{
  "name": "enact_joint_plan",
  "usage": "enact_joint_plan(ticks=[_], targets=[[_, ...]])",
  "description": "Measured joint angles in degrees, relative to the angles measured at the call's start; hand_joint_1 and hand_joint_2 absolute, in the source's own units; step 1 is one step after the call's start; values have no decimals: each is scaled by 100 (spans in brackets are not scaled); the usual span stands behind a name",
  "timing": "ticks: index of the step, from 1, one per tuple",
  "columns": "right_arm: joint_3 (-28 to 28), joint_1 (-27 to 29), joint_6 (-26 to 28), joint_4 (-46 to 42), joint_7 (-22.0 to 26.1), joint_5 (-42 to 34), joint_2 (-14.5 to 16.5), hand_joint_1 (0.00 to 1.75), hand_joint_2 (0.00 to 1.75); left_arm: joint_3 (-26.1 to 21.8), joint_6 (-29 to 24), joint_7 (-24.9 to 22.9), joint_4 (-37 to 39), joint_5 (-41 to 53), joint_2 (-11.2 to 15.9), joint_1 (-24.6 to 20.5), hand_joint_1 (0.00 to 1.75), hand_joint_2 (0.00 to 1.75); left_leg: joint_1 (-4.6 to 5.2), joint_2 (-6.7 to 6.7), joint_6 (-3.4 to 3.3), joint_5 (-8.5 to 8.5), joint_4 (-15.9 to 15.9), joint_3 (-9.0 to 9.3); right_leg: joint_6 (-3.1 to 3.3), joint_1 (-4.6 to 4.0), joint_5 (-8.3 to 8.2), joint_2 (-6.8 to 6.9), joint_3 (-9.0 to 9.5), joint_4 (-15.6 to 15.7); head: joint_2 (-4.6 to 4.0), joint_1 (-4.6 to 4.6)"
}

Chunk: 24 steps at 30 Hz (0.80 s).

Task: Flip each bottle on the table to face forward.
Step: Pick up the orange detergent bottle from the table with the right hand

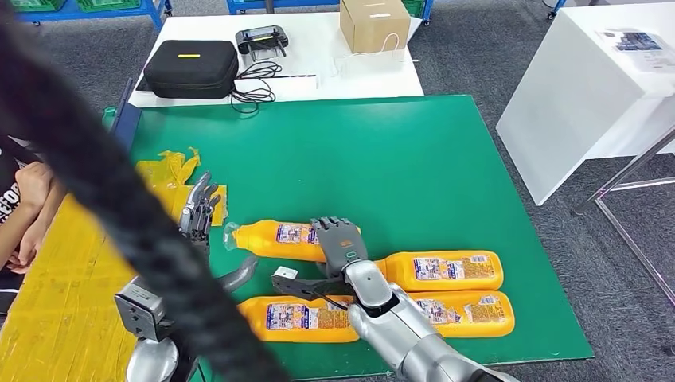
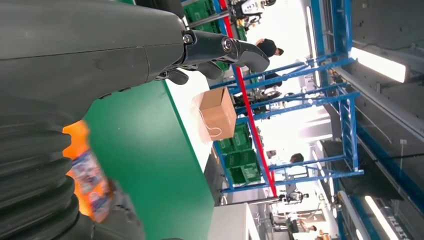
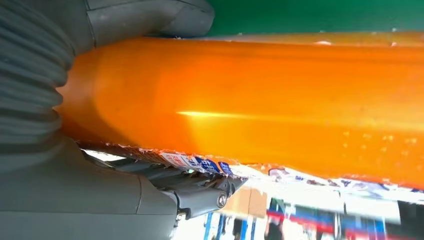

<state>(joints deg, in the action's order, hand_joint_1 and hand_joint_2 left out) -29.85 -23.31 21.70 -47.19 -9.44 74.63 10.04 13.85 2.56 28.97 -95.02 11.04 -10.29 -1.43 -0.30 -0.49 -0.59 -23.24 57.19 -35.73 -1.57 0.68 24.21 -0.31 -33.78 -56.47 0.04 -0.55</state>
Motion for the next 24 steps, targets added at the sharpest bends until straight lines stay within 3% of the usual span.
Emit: enact_joint_plan(ticks=[8,12,19,24], targets=[[474,590,827,-1155,508,-534,-34,175,175,67,7,-31,-6,71,0,1,0,175,0,1,1,-1,0,-4,1,-1,1,0,-5,0,0,0],[770,894,1501,-1734,1294,-1468,-23,175,175,120,229,-74,-4,-313,1,0,0,175,0,0,0,-1,0,-6,1,0,1,0,-5,0,0,0],[1425,1443,1800,-2685,3118,-2584,272,175,175,162,757,-204,73,-1389,4,-63,0,175,-1,0,0,-2,-1,-6,1,-1,1,0,-7,0,0,0],[1635,1687,1810,-2998,3679,-3142,465,175,175,164,833,-354,173,-1802,7,-126,0,175,-1,1,0,-2,-2,-6,2,-2,2,-1,-8,0,0,0]])
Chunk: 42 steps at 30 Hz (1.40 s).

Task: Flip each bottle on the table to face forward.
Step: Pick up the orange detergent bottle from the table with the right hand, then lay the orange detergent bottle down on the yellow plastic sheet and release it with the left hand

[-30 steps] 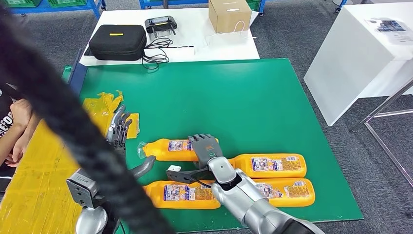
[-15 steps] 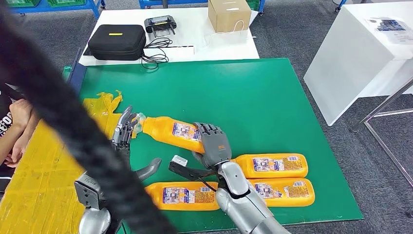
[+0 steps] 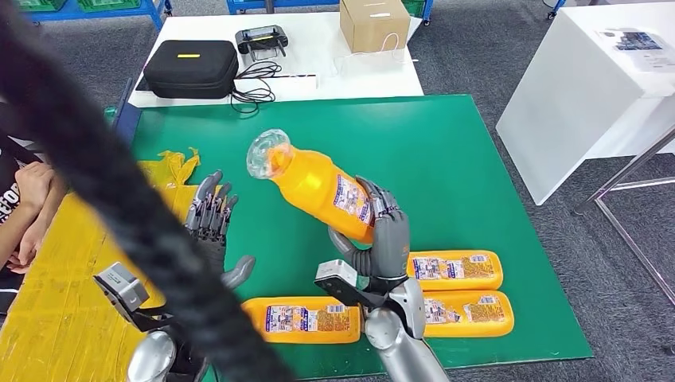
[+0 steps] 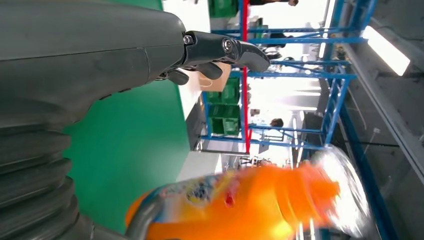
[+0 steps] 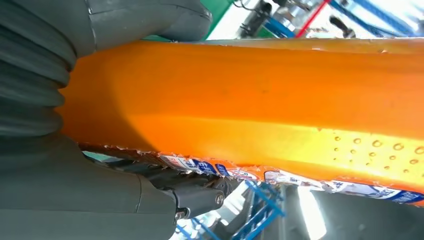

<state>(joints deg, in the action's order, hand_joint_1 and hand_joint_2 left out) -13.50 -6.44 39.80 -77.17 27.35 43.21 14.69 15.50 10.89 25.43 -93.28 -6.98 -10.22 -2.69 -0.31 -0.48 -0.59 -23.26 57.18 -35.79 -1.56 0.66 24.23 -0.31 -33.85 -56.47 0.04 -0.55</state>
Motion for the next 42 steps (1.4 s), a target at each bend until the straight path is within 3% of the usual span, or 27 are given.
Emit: enact_joint_plan(ticks=[4,14,26,30,42], targets=[[-213,73,-30,-79,178,-113,-12,175,175,24,69,-86,127,-263,22,-116,0,175,0,0,0,0,0,0,0,0,0,0,1,0,0,0],[-1320,-177,-604,432,-330,200,-170,175,175,257,184,99,258,-115,92,-287,0,175,0,0,0,1,0,-2,0,0,0,0,1,-1,0,0],[-1605,-415,-827,804,-535,213,-234,175,175,404,137,300,249,205,152,-298,0,175,0,-1,0,1,0,-4,0,0,0,0,1,-1,0,0],[-1638,-441,-887,835,-562,214,-234,175,175,445,136,347,245,262,158,-288,175,175,0,0,0,1,0,-3,0,0,0,0,0,-1,0,0],[-1800,-392,-1000,621,-521,146,-280,175,175,448,-119,406,246,423,153,-277,175,175,0,0,0,1,0,-4,0,1,0,0,0,-1,0,0]])
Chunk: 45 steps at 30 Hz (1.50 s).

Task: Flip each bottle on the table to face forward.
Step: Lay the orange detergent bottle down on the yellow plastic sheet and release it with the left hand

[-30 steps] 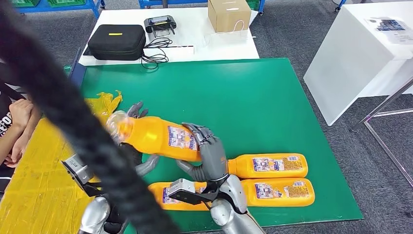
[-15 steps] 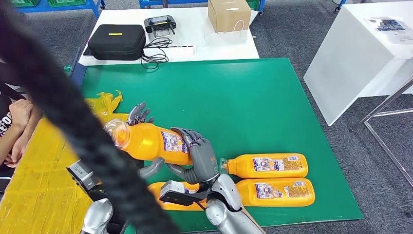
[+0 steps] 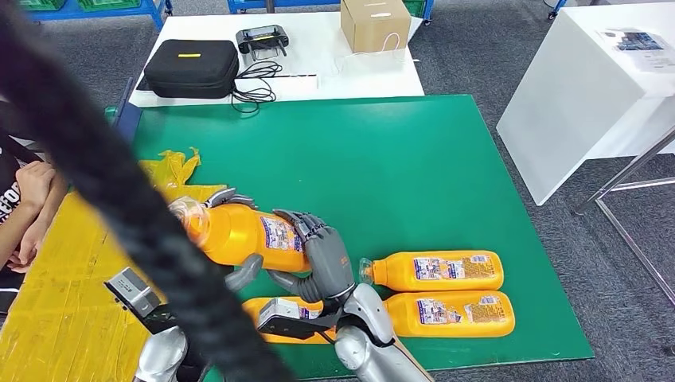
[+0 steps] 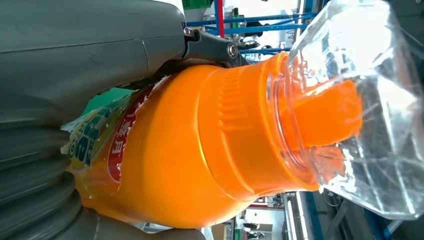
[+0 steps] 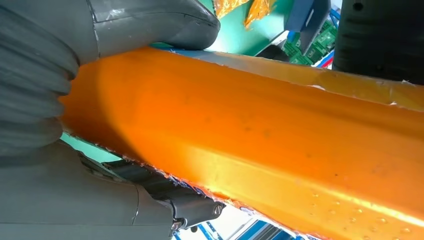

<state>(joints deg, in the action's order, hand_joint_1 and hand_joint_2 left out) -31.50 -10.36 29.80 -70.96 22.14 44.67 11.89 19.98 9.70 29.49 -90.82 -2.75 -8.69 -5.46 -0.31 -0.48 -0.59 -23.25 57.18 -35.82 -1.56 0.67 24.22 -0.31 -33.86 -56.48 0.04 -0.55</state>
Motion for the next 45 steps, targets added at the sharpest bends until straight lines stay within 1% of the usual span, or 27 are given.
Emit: enact_joint_plan(ticks=[4,5,8,9,11,13,15,16,17,19,21,23,26,28,30,31,34,37,41,43,45], targets=[[-36,29,-23,-76,5,-73,-30,175,175,0,-44,17,-2,32,-7,0,175,175,0,0,0,0,0,0,0,0,0,0,0,0,0,0],[-44,42,-37,-106,11,-112,-38,170,175,0,-75,22,-2,56,-11,-1,175,175,0,0,0,0,0,0,0,0,0,0,0,0,0,0],[-69,98,-84,-233,55,-240,-71,39,175,1,-231,45,-2,185,-25,-12,175,175,0,0,0,0,0,0,0,0,0,0,0,0,0,0],[-87,122,-105,-303,86,-274,-87,0,175,1,-318,55,-2,279,-29,-21,175,175,0,0,0,0,0,0,0,0,0,0,0,0,0,-1],[-163,190,-147,-508,154,-318,-122,0,175,-3,-688,70,-2,734,-26,-49,175,175,0,0,0,0,0,0,0,0,0,0,-1,0,0,-1],[-264,280,-231,-792,126,-302,-159,0,175,-32,-1421,-14,-5,1715,9,-93,175,175,0,0,0,0,0,0,0,-1,0,-1,-3,0,0,1],[-315,379,-369,-1110,-13,-210,-223,0,175,-97,-2172,-284,-11,2915,85,-179,175,175,-2,0,1,0,0,0,1,-1,0,0,-3,0,0,0],[-327,427,-434,-1259,-80,-157,-263,0,175,-140,-2436,-448,-15,3420,131,-234,175,175,-2,-1,1,1,0,-1,1,-2,1,1,-3,0,0,0],[-335,471,-496,-1401,-136,-113,-306,0,175,-185,-2637,-636,-14,3886,183,-291,175,175,-2,-1,1,1,0,0,1,-2,1,1,-3,0,0,-1],[-348,560,-617,-1653,-218,-49,-382,0,175,-279,-2871,-1032,4,4766,295,-416,175,175,-3,1,2,1,0,0,1,-2,0,1,-3,0,0,0],[-347,665,-741,-1904,-287,6,-468,0,175,-394,-2937,-1380,67,5453,436,-583,175,175,-2,1,2,2,0,0,1,-2,0,1,-2,0,0,0],[-341,755,-824,-2118,-325,36,-550,0,175,-537,-2917,-1522,156,5689,569,-738,175,175,-2,1,2,2,0,0,1,-2,0,0,-2,-1,0,0],[-333,838,-893,-2316,-351,73,-632,0,175,-661,-2927,-1681,253,6017,698,-878,175,175,-2,2,2,3,0,0,0,-1,-1,0,-2,-1,0,0],[-329,866,-1031,-2412,-428,201,-686,0,175,-679,-2952,-2094,371,6867,816,-992,175,175,-2,1,2,3,0,-1,0,-1,0,1,-2,-1,0,0],[-328,901,-1293,-2504,-514,319,-764,0,175,-717,-2933,-2597,643,7940,991,-1193,175,175,-2,2,2,3,0,-1,0,-1,-1,0,-3,-1,0,0],[-332,920,-1445,-2544,-531,330,-809,0,175,-742,-2913,-2765,836,8342,1073,-1311,175,175,-2,3,2,3,0,0,0,-1,-1,0,-3,-1,0,0],[-368,950,-1836,-2607,-569,316,-933,0,175,-799,-2866,-2965,1542,9011,1275,-1637,175,175,-3,6,3,4,0,2,1,-2,-1,-2,-4,-1,0,0],[-472,873,-2173,-2587,-761,446,-1038,0,175,-765,-2936,-3069,2475,9215,1359,-1978,175,175,-4,2,7,8,0,2,1,-2,-1,0,0,-3,0,-1],[-848,515,-2627,-2262,-1290,986,-1148,0,175,-619,-3201,-3241,4057,9224,1365,-2431,175,175,-3,16,8,9,0,2,0,-2,-4,-5,-1,-4,0,-1],[-1065,364,-2653,-2005,-1438,1154,-1199,0,175,-591,-3295,-3284,4739,9214,1328,-2578,175,175,-2,18,8,9,1,2,0,-1,-4,-5,-2,-4,0,-1],[-1229,290,-2636,-1815,-1459,1156,-1243,0,175,-581,-3328,-3290,5234,9172,1297,-2657,175,175,-1,16,8,9,1,1,0,-1,-4,-5,-2,-4,0,-1]])
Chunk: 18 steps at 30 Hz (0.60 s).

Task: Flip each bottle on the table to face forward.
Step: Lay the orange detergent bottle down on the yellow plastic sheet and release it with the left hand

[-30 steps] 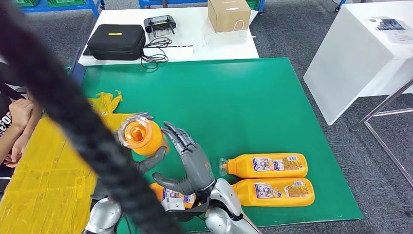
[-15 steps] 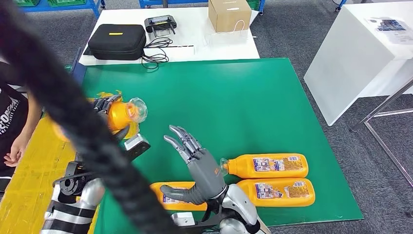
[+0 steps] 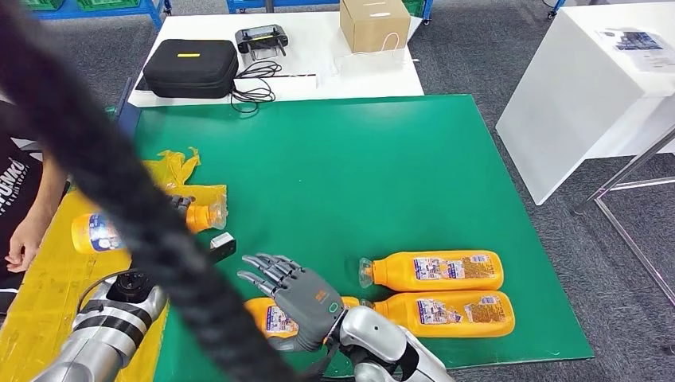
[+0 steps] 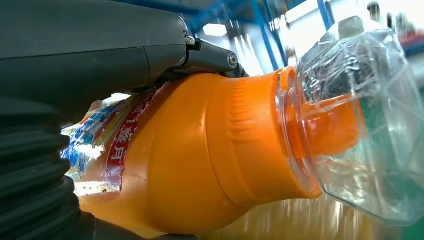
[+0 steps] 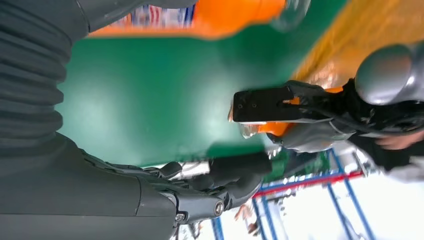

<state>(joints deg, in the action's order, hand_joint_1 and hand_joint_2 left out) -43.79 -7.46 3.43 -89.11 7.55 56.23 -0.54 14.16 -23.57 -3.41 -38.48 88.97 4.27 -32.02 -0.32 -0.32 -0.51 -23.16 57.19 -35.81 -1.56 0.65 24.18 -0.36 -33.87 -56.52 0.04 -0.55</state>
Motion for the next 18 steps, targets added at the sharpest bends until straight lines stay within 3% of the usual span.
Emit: enact_joint_plan(ticks=[6,7,10,11,18], targets=[[-209,-43,11,235,-40,-75,-145,0,175,-47,-62,77,752,-185,-59,-157,175,175,0,-18,0,-2,-1,-3,1,0,4,7,2,1,0,1],[-226,-49,11,257,-49,-75,-162,0,175,-55,-62,80,814,-194,-66,-188,157,175,0,-18,0,-3,-2,-3,1,0,4,7,3,1,0,1],[-263,-66,-1,321,-104,-74,-206,0,175,-93,-104,83,939,-240,-88,-244,26,175,-1,-17,1,-1,-2,-1,1,-1,3,7,3,1,0,1],[-272,-72,-9,345,-126,-69,-219,0,175,-122,-151,85,962,-261,-97,-249,0,175,-1,-17,1,-1,-2,0,1,-1,2,7,4,1,0,1],[-386,-153,-36,556,-593,354,-269,0,175,-411,-653,330,980,-528,-185,-174,0,175,-1,-16,3,5,-1,1,1,-1,0,6,5,0,0,1]])
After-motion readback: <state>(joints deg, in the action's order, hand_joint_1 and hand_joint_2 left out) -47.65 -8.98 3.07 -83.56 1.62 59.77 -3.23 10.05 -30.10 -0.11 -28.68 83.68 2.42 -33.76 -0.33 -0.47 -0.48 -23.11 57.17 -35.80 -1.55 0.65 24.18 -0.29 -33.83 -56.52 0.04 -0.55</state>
